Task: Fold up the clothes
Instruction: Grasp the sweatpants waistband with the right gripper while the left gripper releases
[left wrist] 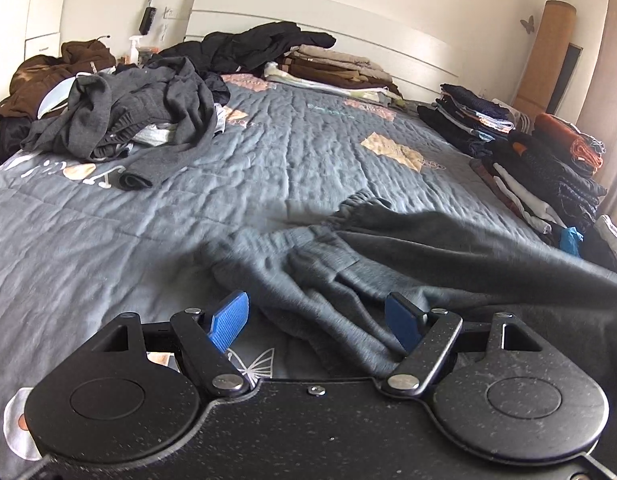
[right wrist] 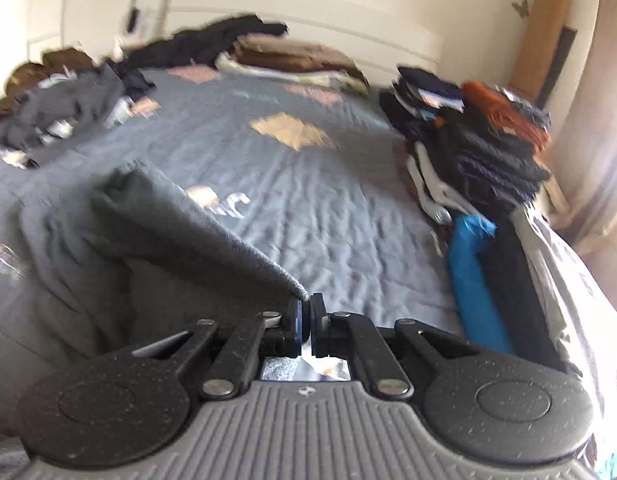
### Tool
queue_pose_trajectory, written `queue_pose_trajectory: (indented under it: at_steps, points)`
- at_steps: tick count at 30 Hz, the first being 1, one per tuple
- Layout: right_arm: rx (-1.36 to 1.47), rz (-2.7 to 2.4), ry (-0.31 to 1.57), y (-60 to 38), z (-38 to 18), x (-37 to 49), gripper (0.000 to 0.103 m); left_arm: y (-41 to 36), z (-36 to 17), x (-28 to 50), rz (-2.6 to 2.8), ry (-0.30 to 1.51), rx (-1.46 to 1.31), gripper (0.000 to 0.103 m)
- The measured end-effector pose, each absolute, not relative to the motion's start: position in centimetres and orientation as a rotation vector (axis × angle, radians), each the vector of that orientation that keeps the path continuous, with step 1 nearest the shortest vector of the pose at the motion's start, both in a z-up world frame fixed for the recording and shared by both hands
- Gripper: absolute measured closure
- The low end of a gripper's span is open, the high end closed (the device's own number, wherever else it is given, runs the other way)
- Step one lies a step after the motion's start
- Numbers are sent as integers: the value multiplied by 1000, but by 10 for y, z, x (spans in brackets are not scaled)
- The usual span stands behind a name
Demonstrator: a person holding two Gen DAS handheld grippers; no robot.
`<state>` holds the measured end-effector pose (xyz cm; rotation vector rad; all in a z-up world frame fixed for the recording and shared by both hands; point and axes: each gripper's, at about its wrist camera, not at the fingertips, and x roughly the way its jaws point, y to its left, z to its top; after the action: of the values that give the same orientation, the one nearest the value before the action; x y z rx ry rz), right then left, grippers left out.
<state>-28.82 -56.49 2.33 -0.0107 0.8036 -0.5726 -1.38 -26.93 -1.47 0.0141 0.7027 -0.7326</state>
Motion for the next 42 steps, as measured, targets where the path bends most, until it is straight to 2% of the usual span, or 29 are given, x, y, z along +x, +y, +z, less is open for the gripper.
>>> queue_pose_trajectory:
  at_steps: [4,6,7,9,11,12,15,23,27,33,42]
  points:
    - [31,-508,986,-589,-16,-276,94,-272,-19,-10,-725,725,27,28]
    - [46,-470,1000,-585,-18,-274,88,-272,-22,-7,-719,735,22,28]
    - [57,-450,971,-581,-12,-274,80,-273,-23,-4,-716,741,19,28]
    - [81,-413,906,-576,2,-273,58,-274,-26,0,-708,752,9,28]
    - [99,-357,832,-572,21,-268,43,-276,-28,3,-701,763,3,28]
    - [106,-319,801,-571,30,-261,37,-277,-30,5,-697,768,2,28]
    - [99,-241,751,-570,47,-227,27,-279,-32,9,-685,778,-2,28]
    - [72,-120,797,-569,20,-96,23,-281,-40,31,-639,806,-17,28]
    - [42,-67,841,-566,-17,-43,23,-278,-46,43,-616,817,-3,28]
    - [-22,14,867,-560,-58,10,23,-272,-56,56,-603,825,28,28]
    - [-71,87,896,-557,-90,52,23,-276,-64,65,-612,844,33,28]
